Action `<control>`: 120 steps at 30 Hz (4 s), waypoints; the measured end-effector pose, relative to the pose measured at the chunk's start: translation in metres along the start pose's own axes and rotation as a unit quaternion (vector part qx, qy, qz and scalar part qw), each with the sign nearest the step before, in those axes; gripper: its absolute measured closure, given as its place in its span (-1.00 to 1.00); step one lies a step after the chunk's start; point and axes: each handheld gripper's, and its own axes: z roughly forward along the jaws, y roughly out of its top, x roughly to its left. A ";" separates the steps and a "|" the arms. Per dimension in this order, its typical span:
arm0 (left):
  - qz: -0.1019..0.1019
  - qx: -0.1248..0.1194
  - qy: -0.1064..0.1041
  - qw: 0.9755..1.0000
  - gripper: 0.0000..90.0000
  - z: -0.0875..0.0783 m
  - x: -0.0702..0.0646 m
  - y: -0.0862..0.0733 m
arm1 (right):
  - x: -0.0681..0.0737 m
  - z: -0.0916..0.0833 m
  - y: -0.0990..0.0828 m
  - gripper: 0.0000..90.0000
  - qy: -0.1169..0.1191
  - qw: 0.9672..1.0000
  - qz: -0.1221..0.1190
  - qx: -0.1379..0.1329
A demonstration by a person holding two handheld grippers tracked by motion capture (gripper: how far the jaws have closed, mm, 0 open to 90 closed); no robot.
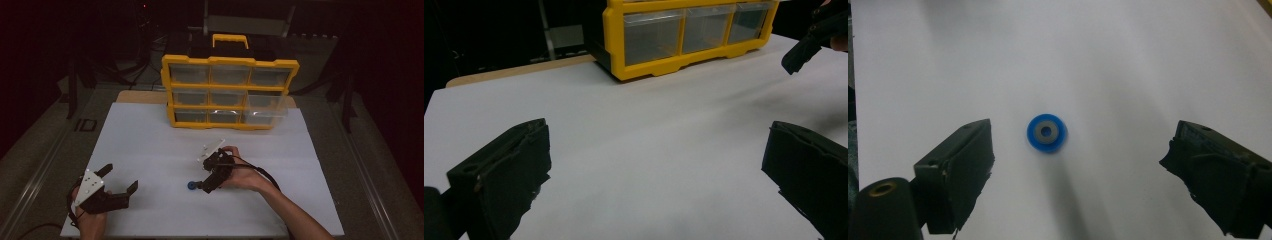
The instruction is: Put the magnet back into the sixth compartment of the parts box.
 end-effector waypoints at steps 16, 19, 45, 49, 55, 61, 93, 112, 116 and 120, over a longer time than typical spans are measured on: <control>0.000 0.000 0.000 1.000 -1.00 0.000 0.000 0.000 | 0.005 0.008 0.002 -0.77 0.006 1.000 -0.008 0.007; 0.000 0.000 0.000 1.000 -1.00 0.000 0.000 0.000 | 0.005 0.009 0.002 -0.77 0.006 1.000 -0.010 0.008; -0.001 -0.002 0.000 1.000 -1.00 0.000 0.000 0.000 | 0.010 0.024 0.002 -0.77 0.010 0.999 -0.020 0.024; -0.001 -0.002 0.000 1.000 -1.00 0.000 0.000 0.000 | 0.011 0.028 0.002 -0.77 0.009 0.999 -0.024 0.026; -0.001 -0.002 0.000 1.000 -1.00 0.000 0.000 0.000 | 0.012 0.033 0.002 -0.77 0.010 0.999 -0.028 0.031; 0.000 -0.002 0.000 1.000 -1.00 0.000 0.000 0.000 | 0.015 0.037 0.002 -0.76 0.008 0.999 -0.031 0.034; 0.000 -0.002 -0.001 1.000 -1.00 0.000 0.000 0.000 | 0.024 0.052 0.000 -0.20 0.001 0.996 -0.059 0.062; 0.000 -0.003 0.000 1.000 -1.00 -0.001 0.000 0.000 | 0.022 0.057 -0.001 0.17 0.007 0.996 -0.060 0.071; 0.000 -0.003 0.001 1.000 -1.00 -0.001 0.000 0.000 | 0.020 0.058 -0.001 0.11 0.010 0.996 -0.056 0.067; 0.000 -0.003 0.000 1.000 -1.00 -0.001 0.000 0.000 | 0.017 0.057 -0.001 -0.02 0.007 0.997 -0.050 0.064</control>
